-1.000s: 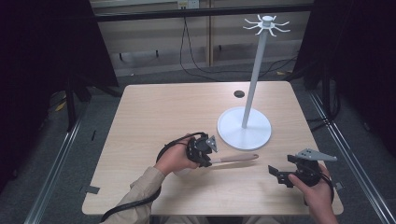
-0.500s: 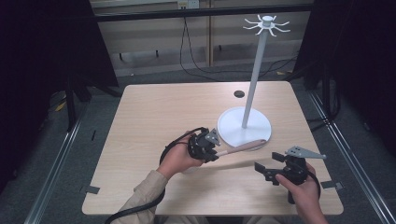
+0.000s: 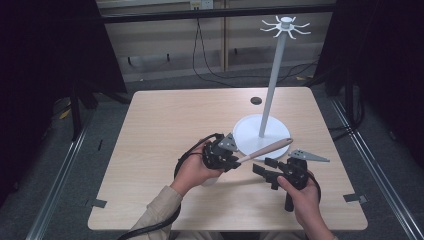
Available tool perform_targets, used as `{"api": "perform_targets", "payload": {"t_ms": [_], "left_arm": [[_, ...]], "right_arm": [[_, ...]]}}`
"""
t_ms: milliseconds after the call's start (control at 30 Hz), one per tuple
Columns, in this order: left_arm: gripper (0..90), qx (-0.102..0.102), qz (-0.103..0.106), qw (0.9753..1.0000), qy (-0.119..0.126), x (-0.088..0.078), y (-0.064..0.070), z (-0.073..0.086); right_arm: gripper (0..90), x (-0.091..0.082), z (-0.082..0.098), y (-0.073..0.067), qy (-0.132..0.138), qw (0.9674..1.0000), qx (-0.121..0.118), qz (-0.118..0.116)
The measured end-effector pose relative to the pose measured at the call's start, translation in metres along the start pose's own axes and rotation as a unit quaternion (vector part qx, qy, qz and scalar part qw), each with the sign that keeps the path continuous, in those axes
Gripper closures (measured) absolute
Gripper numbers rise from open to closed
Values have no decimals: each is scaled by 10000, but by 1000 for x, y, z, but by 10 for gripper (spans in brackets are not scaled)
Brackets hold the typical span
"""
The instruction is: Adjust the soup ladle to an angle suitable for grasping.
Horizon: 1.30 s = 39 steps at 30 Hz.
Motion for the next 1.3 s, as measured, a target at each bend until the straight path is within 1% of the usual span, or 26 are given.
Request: {"api": "perform_targets", "payload": {"t_ms": [67, 133, 167, 233, 267, 333, 367, 500, 533, 567, 600, 700, 767, 800, 867, 933, 1033, 1100, 1167, 1200, 1300], "left_arm": [[786, -4, -7, 10000, 62, 0, 1, 0], [786, 0, 18, 9999, 110, -1, 2, 0], [786, -6, 25, 9999, 109, -1, 3, 0], [785, 10, 47, 9999, 128, -1, 5, -1], [786, -5, 38, 9999, 161, -2, 6, -1], [785, -8, 17, 9997, 224, -3, 6, -3], [785, -24, 41, 9996, 268, -4, 6, -3], [785, -71, -1, 9992, 396, -7, 8, -5], [785, -78, 5, 9991, 429, -7, 9, -6], [786, -53, 35, 9989, 461, -7, 10, -7], [786, -68, 18, 9989, 470, -8, 11, -7], [786, -136, -20, 9984, 549, -9, 11, -7], [786, -202, 13, 9978, 630, -10, 11, -6], [785, -192, -2, 9977, 645, -11, 11, -6], [785, -294, -5, 9968, 744, -11, 11, -6], [785, -339, -4, 9964, 778, -11, 11, -5], [784, -429, 24, 9949, 910, -12, 12, -6], [782, -510, 28, 9937, 993, -13, 13, -7], [781, -585, 45, 9924, 1079, -14, 13, -8], [780, -595, 51, 9923, 1085, -14, 13, -8], [778, -645, 100, 9905, 1208, -14, 13, -7]], "right_arm": [[404, 1, -4, -2, 119, 9999, 68, -46], [439, 2, -8, -3, 268, 9993, 225, -86], [456, 2, -11, -4, 355, 9987, 316, -158], [519, 3, -14, -6, 424, 9982, 369, -206], [531, 3, -15, -6, 437, 9982, 355, -225], [583, 3, -18, -8, 455, 9979, 411, -217], [605, 3, -20, -8, 503, 9972, 496, -258], [641, 3, -27, -11, 654, 9957, 597, -270], [651, 3, -29, -12, 669, 9959, 538, -271], [656, 4, -30, -13, 679, 9958, 556, -260], [661, 5, -31, -14, 699, 9957, 556, -263], [687, 6, -35, -16, 763, 9952, 578, -215], [705, 7, -38, -18, 825, 9944, 621, -216], [713, 7, -39, -19, 858, 9941, 631, -210], [730, 8, -42, -21, 887, 9941, 578, -226], [748, 9, -44, -24, 931, 9939, 547, -242], [772, 10, -49, -28, 1040, 9931, 448, -299], [774, 10, -53, -31, 1086, 9931, 354, -278], [776, 11, -56, -32, 1147, 9924, 342, -284], [776, 11, -57, -32, 1155, 9924, 316, -296], [777, 11, -59, -33, 1153, 9926, 235, -309]]}}
Point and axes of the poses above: each handheld gripper's, and its own axes: x roughly forward along the jaws, z roughly out of its underside, y roughly to its right, the point moved 5 cm from there along x, roughly forward along the jaws, and after that the axes turned 12 degrees about -x, right-handed, at the moved point
